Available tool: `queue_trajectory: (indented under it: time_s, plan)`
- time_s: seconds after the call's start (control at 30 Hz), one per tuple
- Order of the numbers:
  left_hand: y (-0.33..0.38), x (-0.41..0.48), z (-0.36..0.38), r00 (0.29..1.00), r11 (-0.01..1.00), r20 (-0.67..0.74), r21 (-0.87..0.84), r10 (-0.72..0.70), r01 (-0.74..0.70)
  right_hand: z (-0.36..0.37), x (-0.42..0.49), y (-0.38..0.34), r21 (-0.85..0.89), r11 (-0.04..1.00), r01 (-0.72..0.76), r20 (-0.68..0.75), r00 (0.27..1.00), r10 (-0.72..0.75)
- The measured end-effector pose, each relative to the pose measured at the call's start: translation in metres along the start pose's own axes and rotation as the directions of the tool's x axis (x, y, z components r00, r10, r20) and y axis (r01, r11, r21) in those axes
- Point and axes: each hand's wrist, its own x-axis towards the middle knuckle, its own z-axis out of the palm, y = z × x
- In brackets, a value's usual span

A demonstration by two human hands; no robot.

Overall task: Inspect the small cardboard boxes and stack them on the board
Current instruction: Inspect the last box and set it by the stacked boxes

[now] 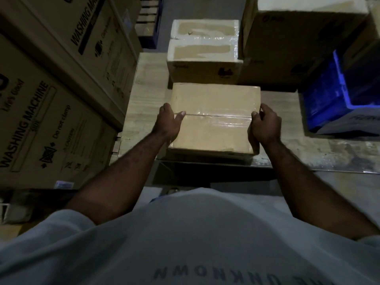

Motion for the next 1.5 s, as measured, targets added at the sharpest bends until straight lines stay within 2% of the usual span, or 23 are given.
queue_trajectory:
  time_s: [0.2,0.37,0.53,0.63,0.73,1.0,1.1,1.23,1.33,1.4,1.5]
  plan:
    - [-0.002,0.008,0.002,0.990,0.999,0.130,0.012,-0.049,0.047,0.006,0.000,0.014,0.015,0.999,0.031,0.103,0.994,-0.032]
    - [-0.007,-0.004,0.006,0.991,0.996,0.126,-0.061,-0.049,0.057,0.013,-0.002,0.022,0.073,0.997,0.026,0.139,0.990,-0.036]
    - [-0.014,-0.040,0.012,0.985,0.999,0.168,0.002,0.033,-0.034,0.007,-0.013,0.022,0.135,0.991,-0.017,0.155,0.988,-0.004]
    - [-0.030,-0.063,0.010,0.970,0.995,0.231,-0.071,0.079,-0.064,0.000,-0.032,0.028,0.226,0.973,-0.034,0.178,0.984,-0.007]
    - [-0.046,-0.076,0.008,0.960,0.985,0.267,-0.170,0.080,-0.035,-0.004,-0.065,0.037,0.304,0.951,-0.058,0.238,0.971,-0.017]
    - [-0.045,-0.080,0.005,0.967,0.973,0.234,-0.228,0.096,-0.042,-0.013,-0.084,0.045,0.136,0.990,0.047,0.362,0.927,-0.093]
    - [-0.028,-0.077,-0.008,0.984,0.971,0.161,-0.233,0.082,-0.043,-0.020,-0.073,0.033,0.127,0.986,0.105,0.271,0.953,-0.137]
    - [0.013,-0.066,-0.032,0.997,0.984,-0.071,-0.170,0.042,-0.053,-0.030,-0.050,0.000,0.127,0.977,0.173,0.035,0.983,-0.179]
    - [0.044,-0.052,-0.050,0.965,0.998,-0.263,-0.068,-0.013,-0.005,-0.041,-0.033,-0.029,0.078,0.980,0.184,-0.144,0.974,-0.172]
    - [0.058,-0.044,-0.056,0.946,0.999,-0.321,-0.040,-0.043,0.032,-0.048,-0.023,-0.045,0.042,0.982,0.182,-0.194,0.966,-0.171]
    - [0.066,-0.035,-0.058,0.936,0.999,-0.349,-0.030,-0.033,0.024,-0.050,-0.004,-0.053,0.002,0.990,0.139,-0.147,0.980,-0.138]
